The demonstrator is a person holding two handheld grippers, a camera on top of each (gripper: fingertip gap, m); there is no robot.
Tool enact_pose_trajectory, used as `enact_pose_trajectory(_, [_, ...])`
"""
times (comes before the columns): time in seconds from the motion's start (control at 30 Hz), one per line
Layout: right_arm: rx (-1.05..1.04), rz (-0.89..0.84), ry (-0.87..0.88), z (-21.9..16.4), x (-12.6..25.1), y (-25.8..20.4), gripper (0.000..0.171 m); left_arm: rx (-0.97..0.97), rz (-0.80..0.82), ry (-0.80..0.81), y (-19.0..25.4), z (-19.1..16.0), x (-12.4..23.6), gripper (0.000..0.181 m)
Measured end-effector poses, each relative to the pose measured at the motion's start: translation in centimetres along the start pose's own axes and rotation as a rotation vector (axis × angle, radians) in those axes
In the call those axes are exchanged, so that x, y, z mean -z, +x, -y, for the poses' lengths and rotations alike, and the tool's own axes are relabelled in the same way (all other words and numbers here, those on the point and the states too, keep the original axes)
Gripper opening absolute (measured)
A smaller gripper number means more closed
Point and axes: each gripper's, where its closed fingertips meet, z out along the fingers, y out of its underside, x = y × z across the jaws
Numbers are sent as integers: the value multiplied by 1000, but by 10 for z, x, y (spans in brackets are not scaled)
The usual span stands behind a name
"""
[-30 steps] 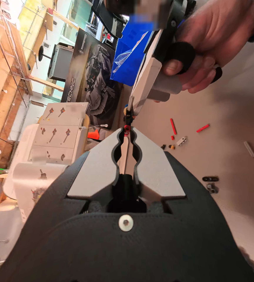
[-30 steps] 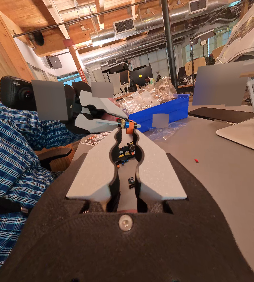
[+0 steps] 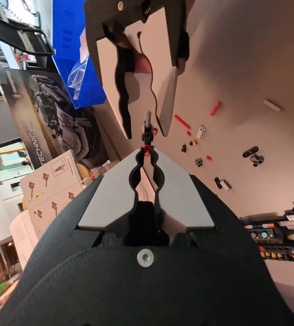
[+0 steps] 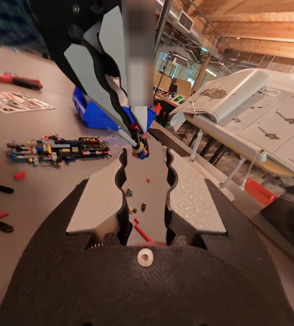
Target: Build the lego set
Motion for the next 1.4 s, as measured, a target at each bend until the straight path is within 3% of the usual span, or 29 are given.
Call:
enact_pose_trajectory(0.2, [72, 2, -30, -3, -2, -7, 42, -69, -115, -34, -2, -3, 4, 6])
enact_pose_trajectory(0.57, [224, -101, -76, -4, -5, -8, 12, -113, -293, -91, -3, -1, 6, 5])
enact_pose_trajectory(0.83, [222, -109, -74, -2, -4, -8, 11, -96, -369, -110, -4, 0, 6, 6])
enact_pose_trajectory(1.1, [67, 65, 29, 13, 2, -22, 35, -131, -356, -143, 16, -8, 19, 6])
enact_pose_trajectory(1.4, [388, -17, 8, 19, -3, -46, 17, -99, -406, -199, 26, -18, 21, 6])
